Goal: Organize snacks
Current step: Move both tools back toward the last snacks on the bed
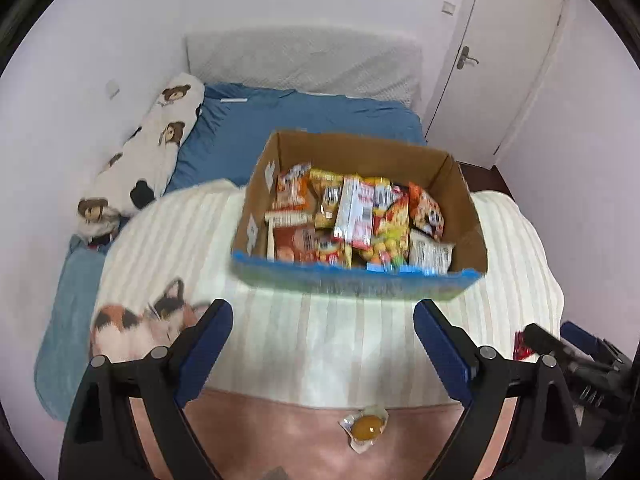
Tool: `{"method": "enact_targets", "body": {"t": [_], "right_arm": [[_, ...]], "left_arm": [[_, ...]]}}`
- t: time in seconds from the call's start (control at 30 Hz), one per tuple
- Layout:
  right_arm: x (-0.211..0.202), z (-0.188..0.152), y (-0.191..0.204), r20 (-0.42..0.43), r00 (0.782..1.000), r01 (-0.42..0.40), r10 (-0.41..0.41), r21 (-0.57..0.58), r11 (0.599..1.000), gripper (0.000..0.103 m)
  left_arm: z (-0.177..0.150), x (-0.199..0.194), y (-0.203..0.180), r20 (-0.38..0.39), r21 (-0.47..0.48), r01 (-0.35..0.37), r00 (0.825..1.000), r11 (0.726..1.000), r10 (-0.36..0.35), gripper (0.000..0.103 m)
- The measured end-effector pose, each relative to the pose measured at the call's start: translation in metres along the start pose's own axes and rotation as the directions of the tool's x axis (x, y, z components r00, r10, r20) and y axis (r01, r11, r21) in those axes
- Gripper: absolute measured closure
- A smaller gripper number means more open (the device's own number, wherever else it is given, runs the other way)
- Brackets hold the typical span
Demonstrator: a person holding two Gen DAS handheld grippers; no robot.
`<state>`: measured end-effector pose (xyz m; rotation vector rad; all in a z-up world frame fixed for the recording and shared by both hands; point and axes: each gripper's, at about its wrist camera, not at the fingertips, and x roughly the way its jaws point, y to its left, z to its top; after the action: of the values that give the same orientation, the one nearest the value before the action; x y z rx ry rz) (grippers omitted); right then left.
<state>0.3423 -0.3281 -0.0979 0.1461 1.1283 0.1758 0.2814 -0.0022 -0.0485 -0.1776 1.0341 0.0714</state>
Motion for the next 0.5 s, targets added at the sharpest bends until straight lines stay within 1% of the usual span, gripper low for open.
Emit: {"method": "enact_targets", "body": {"t": [0.03, 0.1, 0.17, 0.2, 0.23, 0.3, 0.33, 0.37, 0.4, 0.47, 0.5], "right_arm": [[0.004, -0.006, -0.015, -0.02, 1.0, -0.003, 0.003, 0.034, 0.999, 0.003], [0.011, -0.019, -0.043, -0.057, 0.998, 0.002, 0.004, 0.095, 0.995, 0.003], [0.02, -0.03, -0.07, -0.088, 0.996, 0.018, -0.005, 0.146, 0.989, 0.003], [0.024, -0.034, -0.084, -0.103, 0.995, 0.033, -0.016, 0.17, 0.985, 0.003], [0.028, -0.037, -0.097, -0.116, 0.993, 0.044, -0.023, 0.189, 0.981, 0.005], [0.035, -0.042, -0.124, -0.131, 0.991, 0.071, -0.042, 0.232, 0.97, 0.016], [0.04, -0.043, -0.138, -0.137, 0.989, 0.08, -0.045, 0.255, 0.964, 0.025], [0.044, -0.044, -0.15, -0.141, 0.989, 0.087, -0.05, 0.272, 0.958, 0.031], [0.049, -0.044, -0.162, -0.152, 0.987, 0.102, -0.06, 0.29, 0.951, 0.031], [0.061, -0.043, -0.181, -0.169, 0.984, 0.11, -0.059, 0.31, 0.945, 0.031], [0.07, -0.041, -0.192, -0.182, 0.981, 0.123, -0.067, 0.318, 0.94, 0.031]], "left_arm": [[-0.007, 0.003, -0.002, -0.009, -0.001, -0.009, 1.0, 1.0, 0.009, 0.01], [-0.025, 0.017, -0.005, -0.058, -0.005, -0.01, 0.998, 1.0, 0.01, 0.01], [-0.043, 0.038, -0.008, -0.133, -0.023, -0.009, 0.991, 1.0, 0.006, 0.01], [-0.053, 0.05, -0.009, -0.176, -0.039, -0.005, 0.984, 0.999, -0.002, 0.01], [-0.064, 0.064, -0.01, -0.222, -0.062, -0.001, 0.975, 0.998, -0.013, 0.01], [-0.087, 0.088, -0.014, -0.3, -0.097, 0.007, 0.953, 0.995, -0.036, 0.01], [-0.094, 0.096, -0.016, -0.326, -0.105, 0.005, 0.945, 0.994, -0.039, 0.01], [-0.101, 0.104, -0.019, -0.349, -0.11, 0.005, 0.936, 0.994, -0.043, 0.01], [-0.111, 0.115, -0.023, -0.383, -0.114, 0.005, 0.922, 0.993, -0.049, 0.01], [-0.121, 0.128, -0.028, -0.421, -0.121, 0.008, 0.905, 0.993, -0.058, 0.01], [-0.129, 0.137, -0.032, -0.446, -0.129, 0.009, 0.892, 0.992, -0.066, 0.01]]}}
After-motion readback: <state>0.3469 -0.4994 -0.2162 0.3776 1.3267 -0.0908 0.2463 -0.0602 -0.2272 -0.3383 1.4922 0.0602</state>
